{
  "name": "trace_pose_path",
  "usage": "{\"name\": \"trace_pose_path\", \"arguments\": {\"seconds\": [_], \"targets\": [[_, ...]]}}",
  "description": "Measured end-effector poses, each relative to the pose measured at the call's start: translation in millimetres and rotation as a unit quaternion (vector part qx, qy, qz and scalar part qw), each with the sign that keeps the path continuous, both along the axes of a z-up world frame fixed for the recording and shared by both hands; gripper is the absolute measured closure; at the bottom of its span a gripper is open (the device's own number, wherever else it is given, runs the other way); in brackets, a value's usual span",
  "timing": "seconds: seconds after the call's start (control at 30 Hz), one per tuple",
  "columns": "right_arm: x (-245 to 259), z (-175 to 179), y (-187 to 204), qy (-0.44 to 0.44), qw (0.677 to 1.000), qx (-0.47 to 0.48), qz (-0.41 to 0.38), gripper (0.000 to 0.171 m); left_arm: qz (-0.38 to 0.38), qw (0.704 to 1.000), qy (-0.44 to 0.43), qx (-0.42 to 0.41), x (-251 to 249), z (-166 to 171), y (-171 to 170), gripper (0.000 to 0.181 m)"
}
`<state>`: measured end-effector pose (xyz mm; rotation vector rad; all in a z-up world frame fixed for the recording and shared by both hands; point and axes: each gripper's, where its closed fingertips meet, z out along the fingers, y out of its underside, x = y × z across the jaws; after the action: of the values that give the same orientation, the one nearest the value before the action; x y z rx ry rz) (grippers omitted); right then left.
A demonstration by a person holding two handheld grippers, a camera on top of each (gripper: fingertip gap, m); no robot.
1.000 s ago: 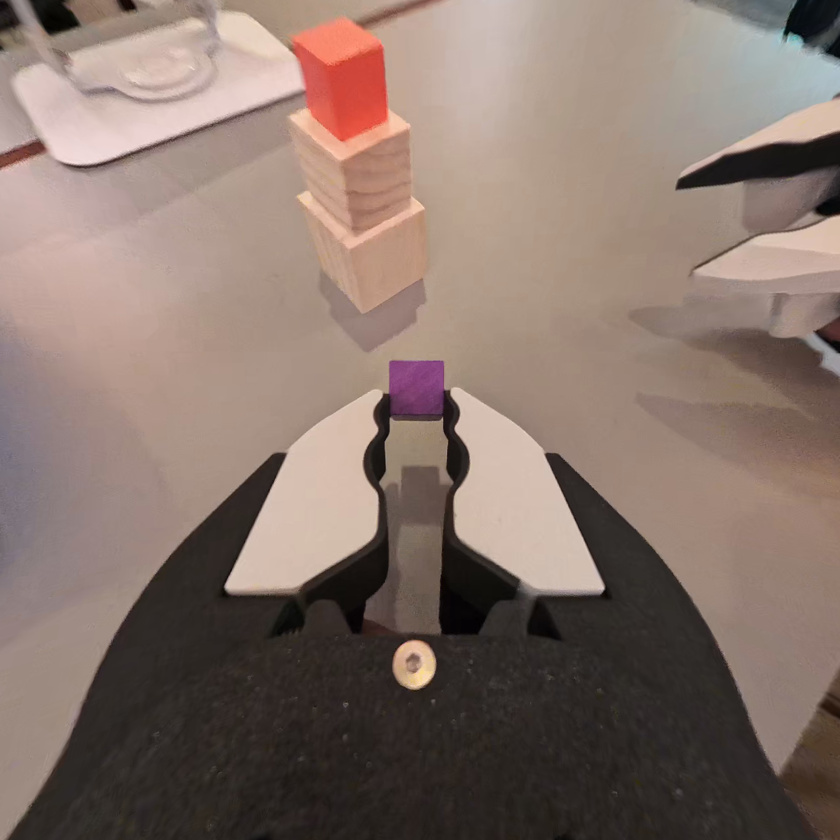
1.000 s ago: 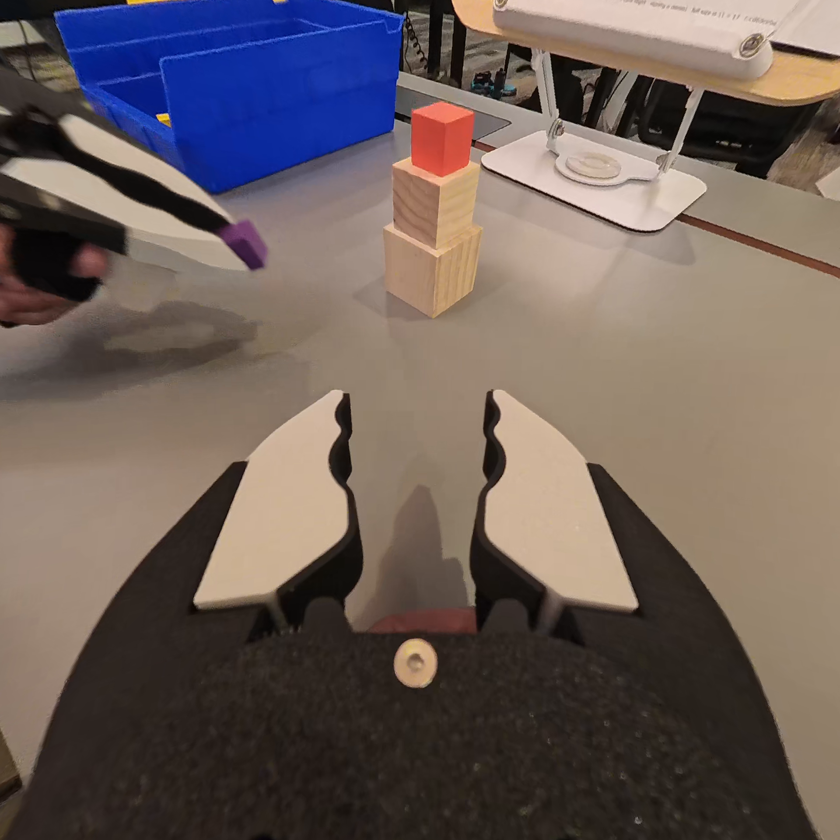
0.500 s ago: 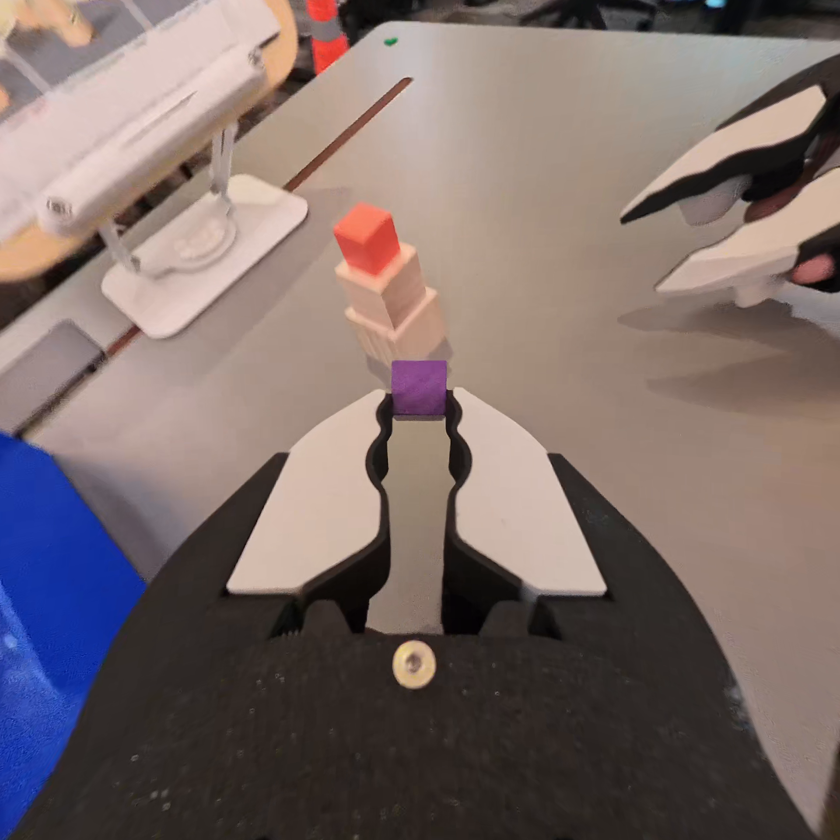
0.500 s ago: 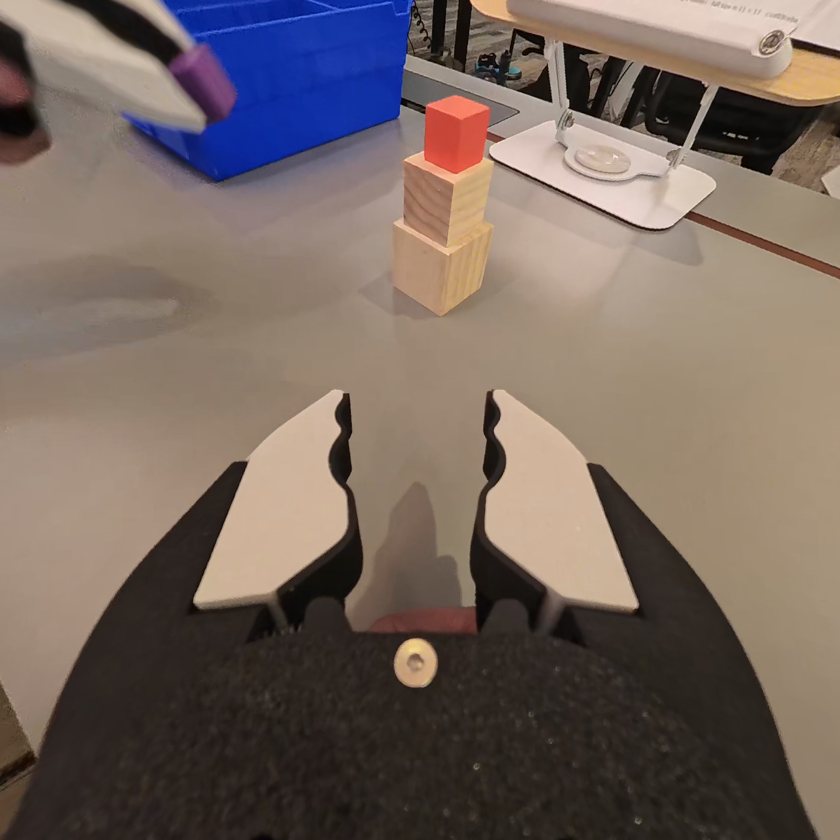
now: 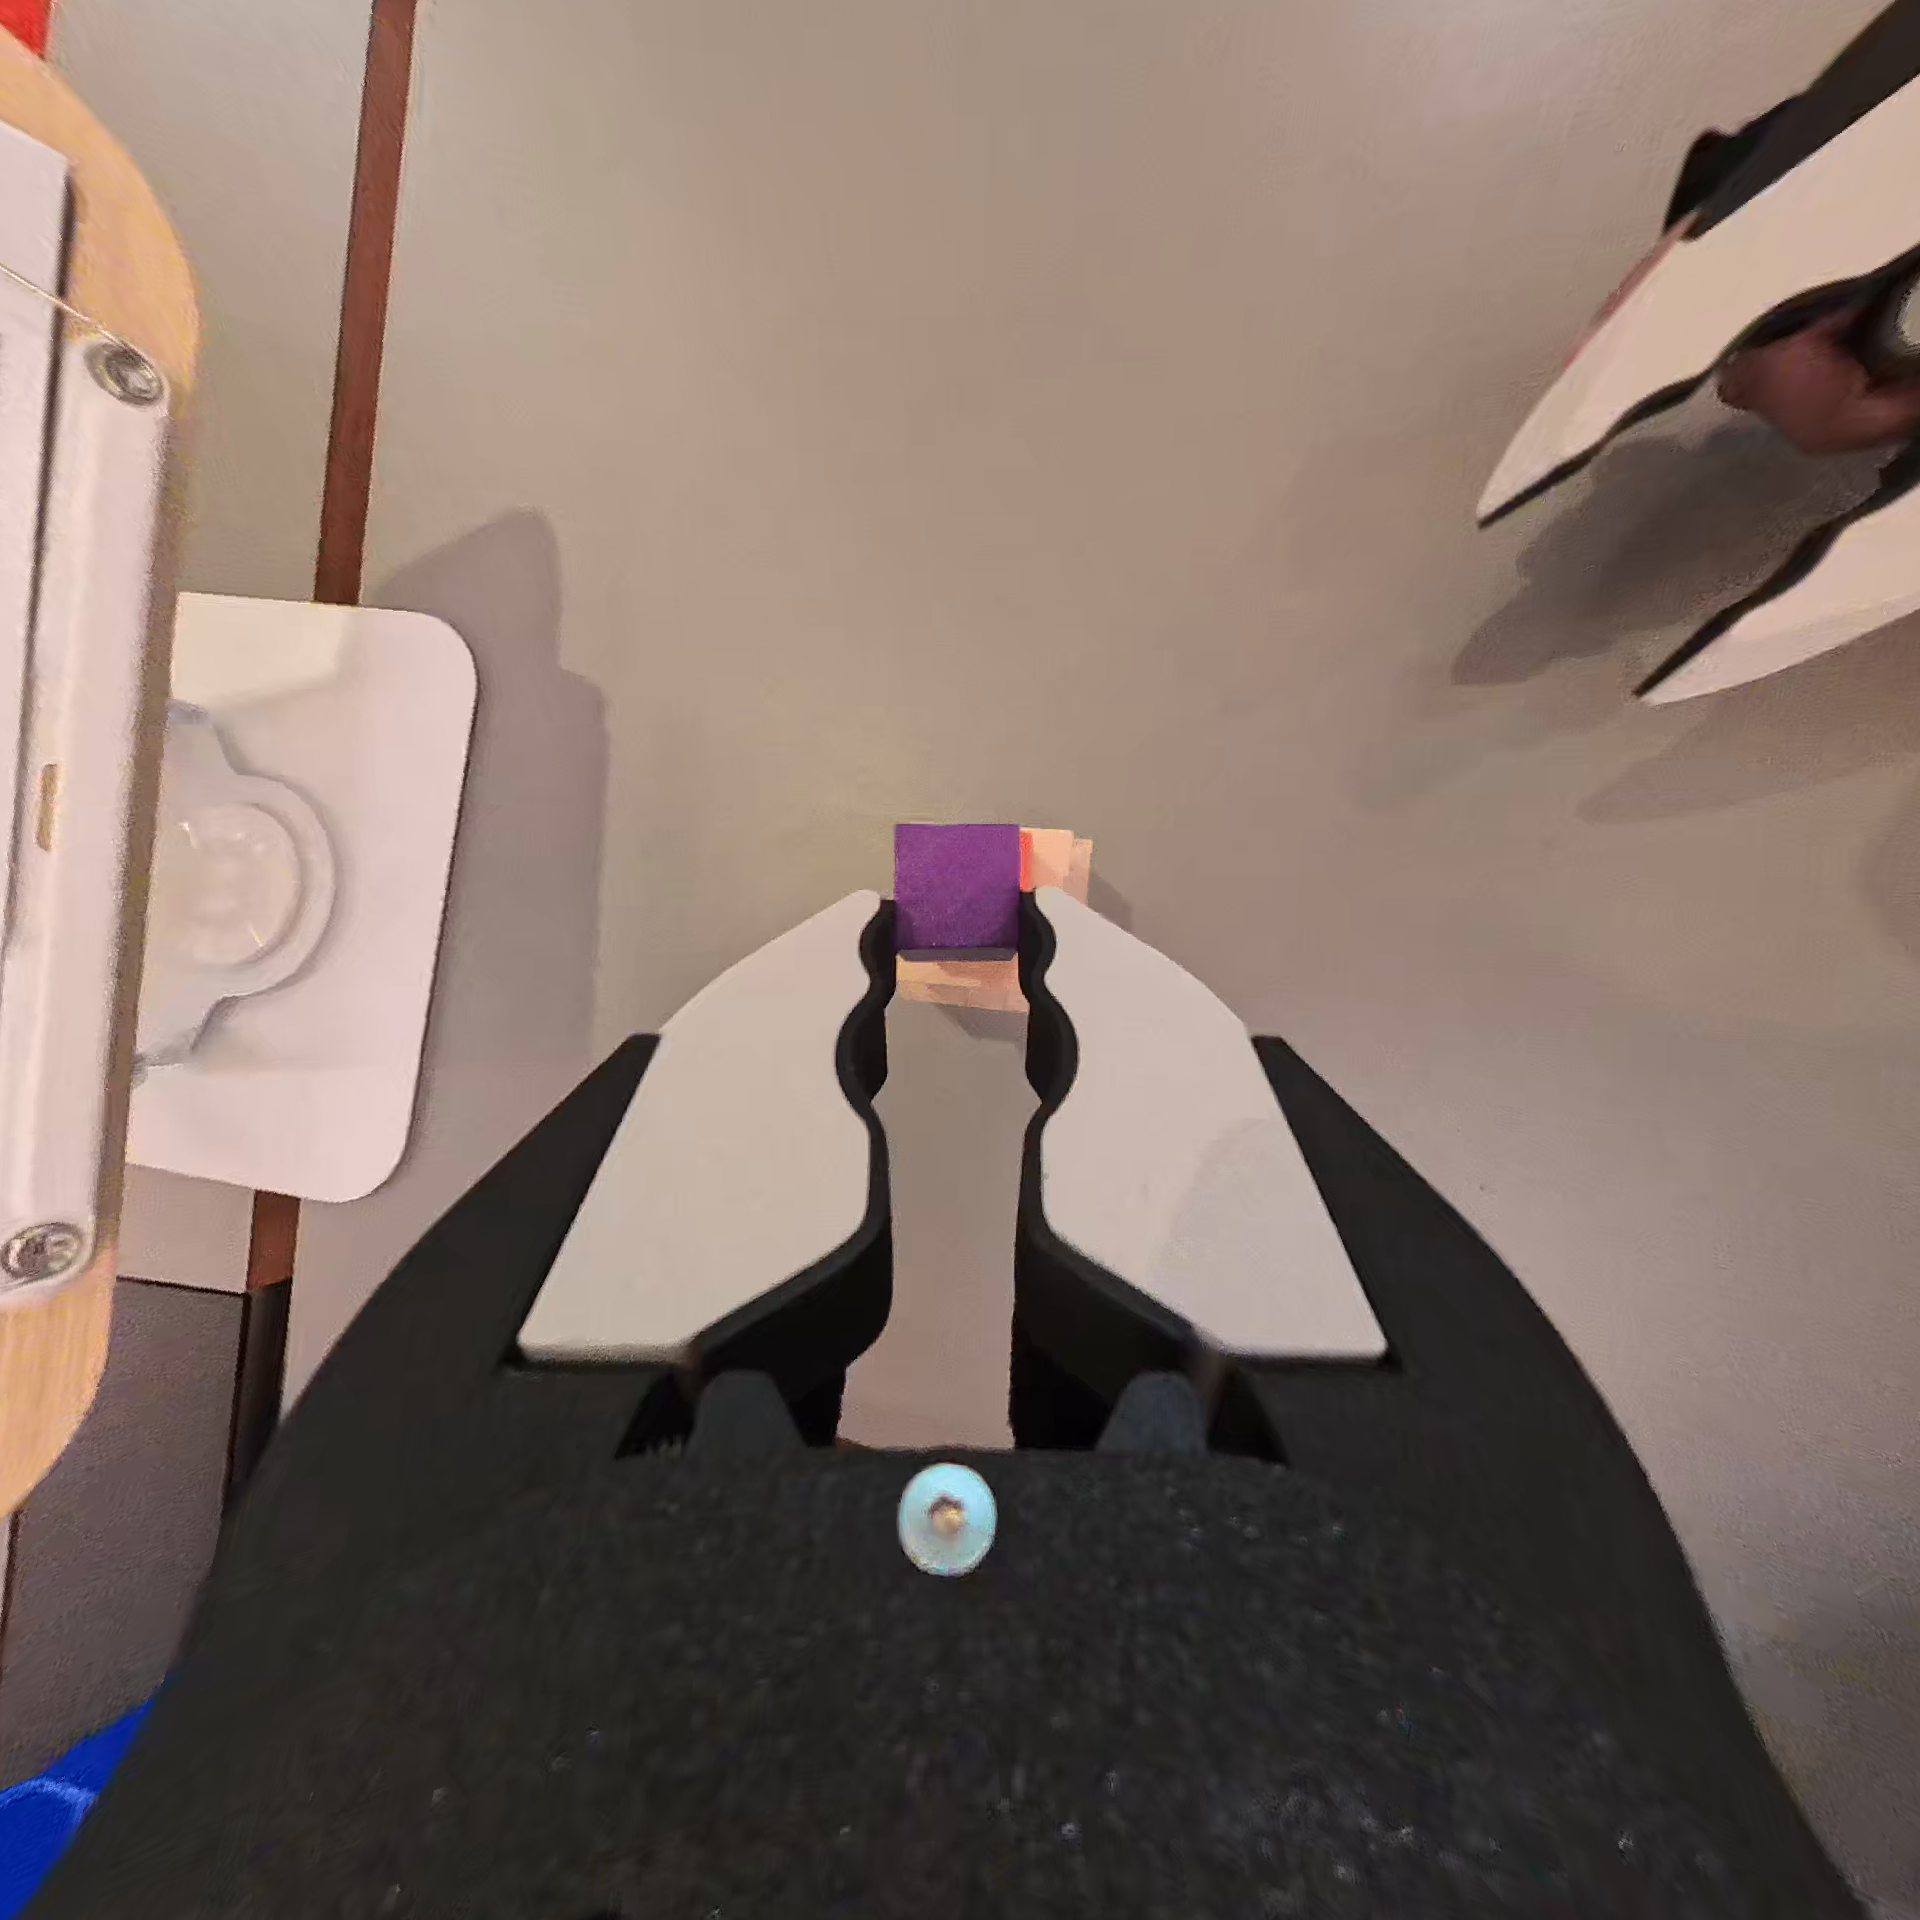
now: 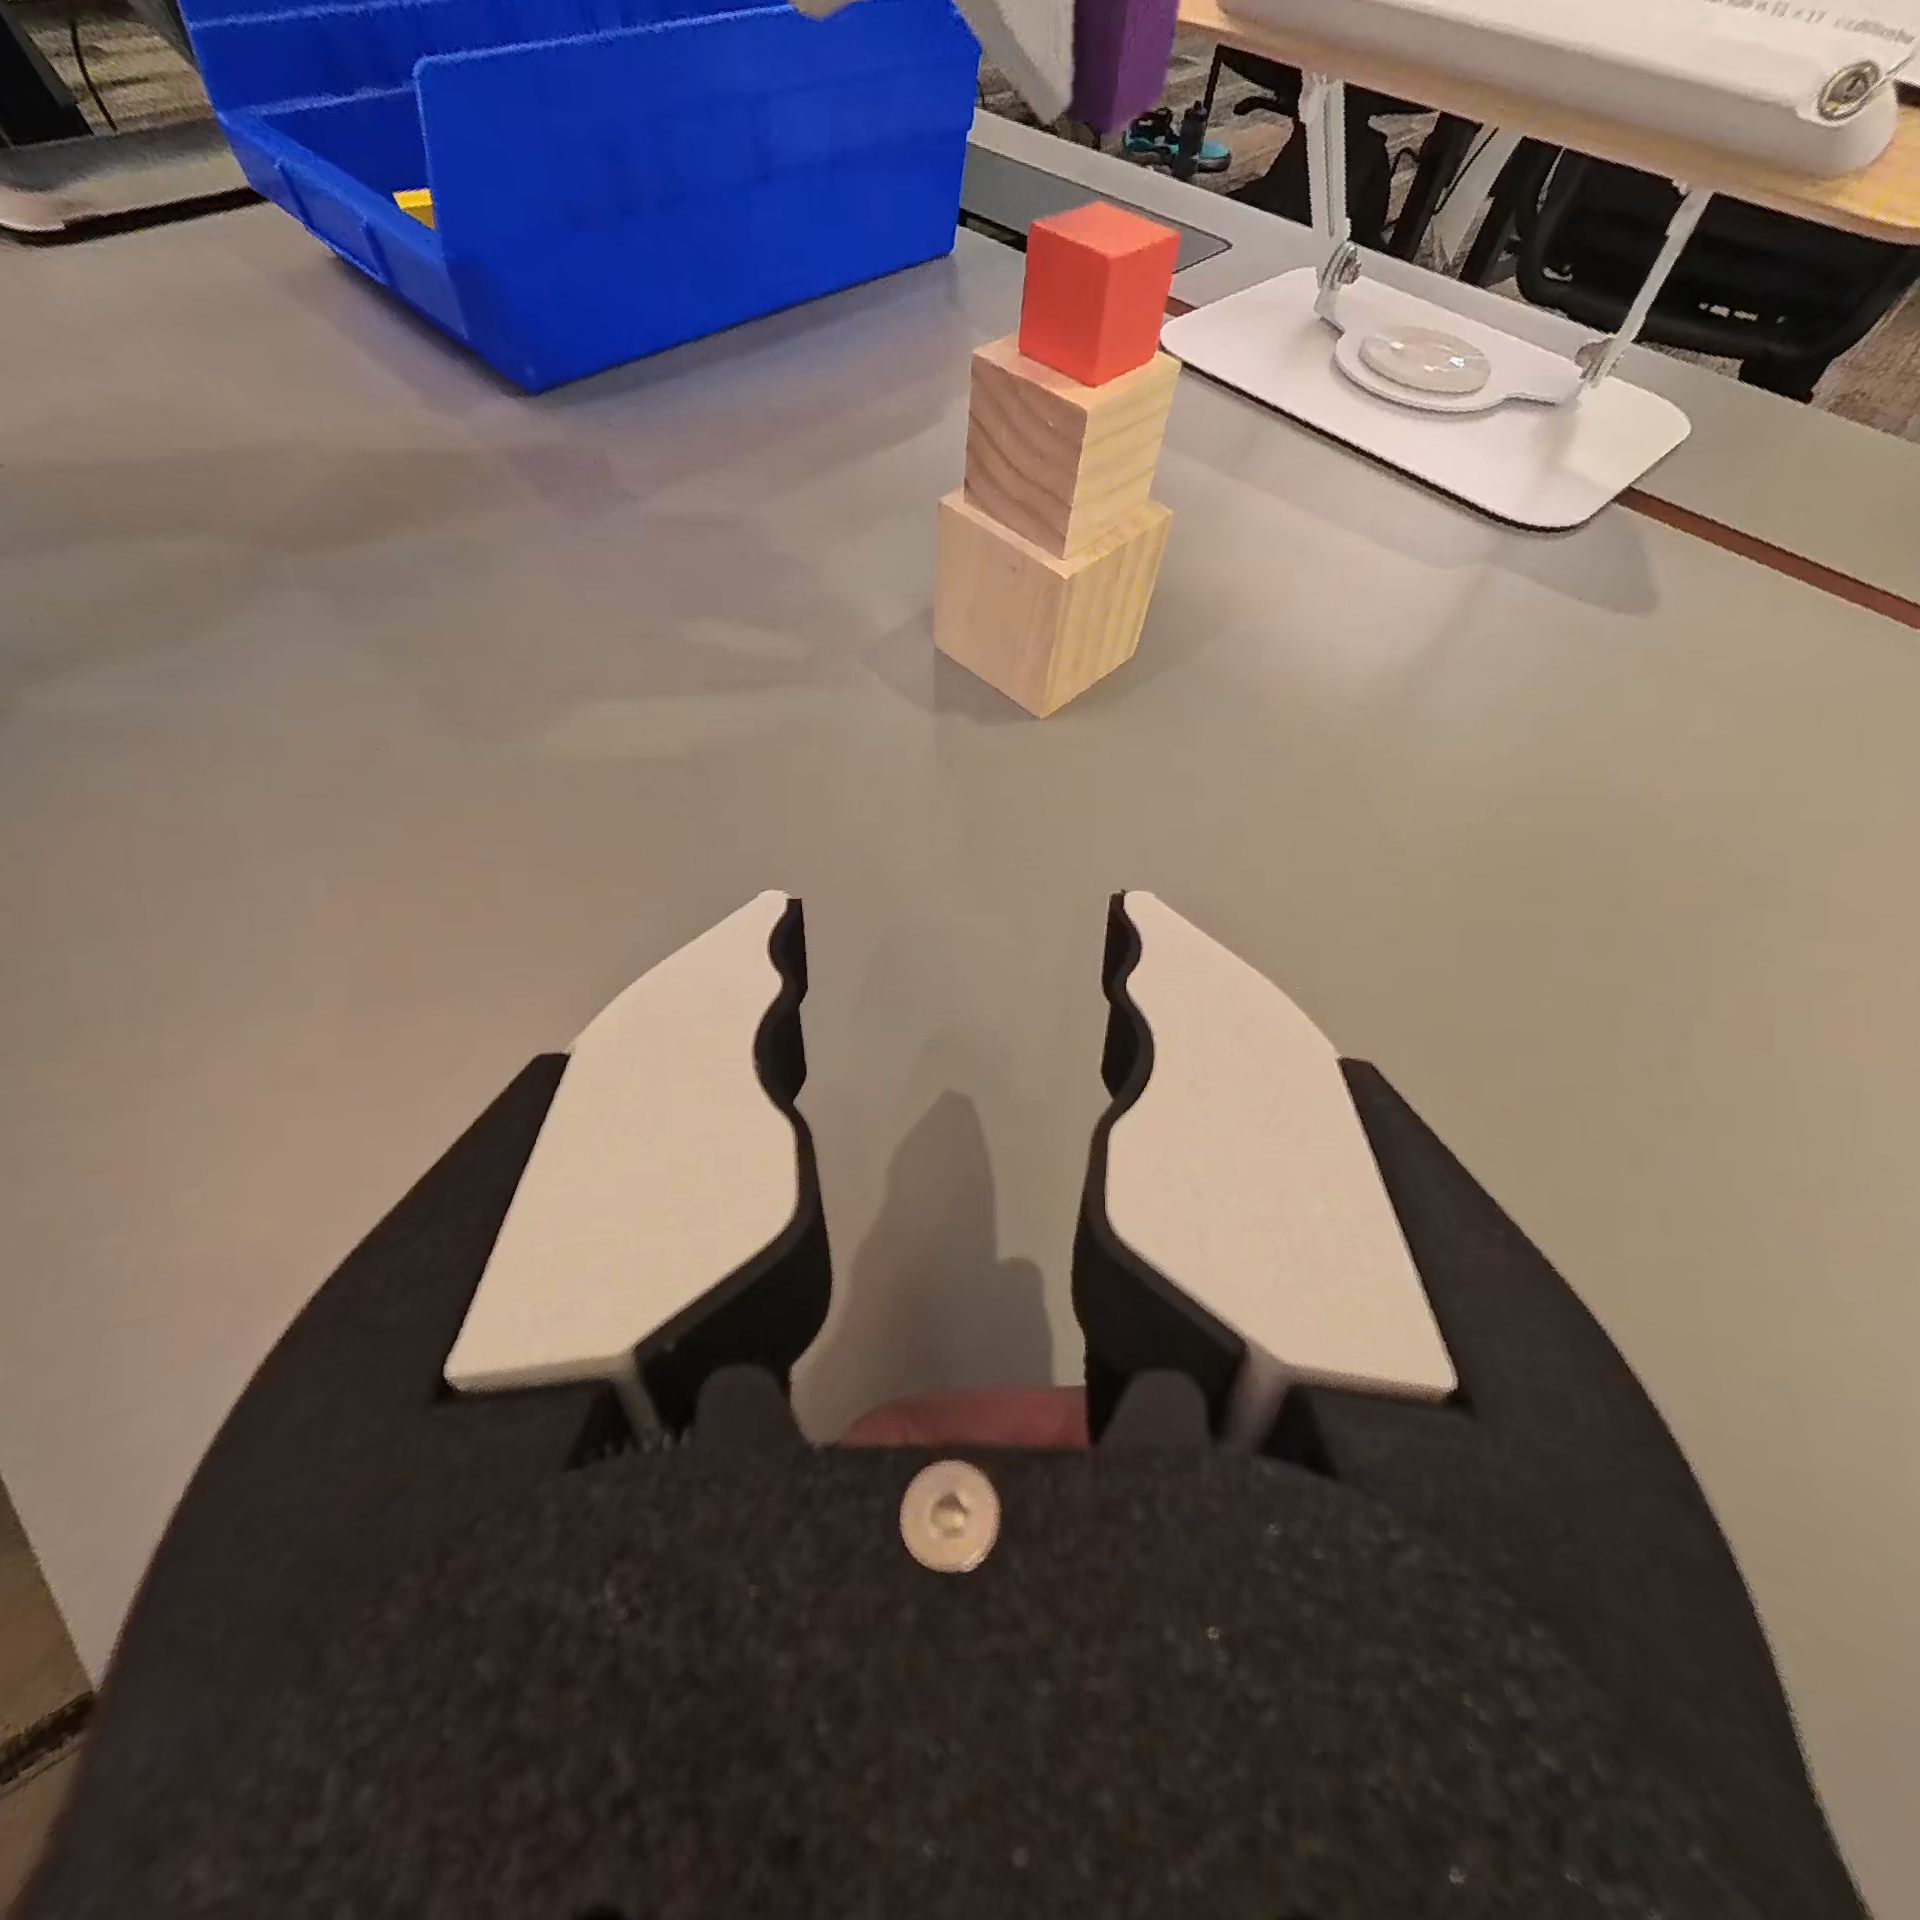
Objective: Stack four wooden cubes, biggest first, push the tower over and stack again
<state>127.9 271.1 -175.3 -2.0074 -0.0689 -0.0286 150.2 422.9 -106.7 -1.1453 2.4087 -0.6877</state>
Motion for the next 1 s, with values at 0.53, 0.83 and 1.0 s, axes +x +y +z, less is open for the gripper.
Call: {"name": "trace_pose_path", "arguments": {"seconds": [0.53, 0.83, 1.0], "targets": [[1.5, -3.7, -2.9, -0.001, 1.000, -0.005, 0.005, 0.117, -0.027, 0.997, 0.062, -0.021, 2.2, -17.9, -1.1, 0.159], [2.5, -2.0, -4.8, -0.004, 1.000, -0.005, 0.007, 0.117, -0.026, 0.997, 0.075, -0.019, -0.5, -16.2, 1.0, 0.131], [6.1, 1.7, -6.2, 0.003, 1.000, 0.003, 0.000, 0.118, -0.004, 0.999, 0.021, -0.050, -19.0, 17.9, -2.1, 0.125]]}}
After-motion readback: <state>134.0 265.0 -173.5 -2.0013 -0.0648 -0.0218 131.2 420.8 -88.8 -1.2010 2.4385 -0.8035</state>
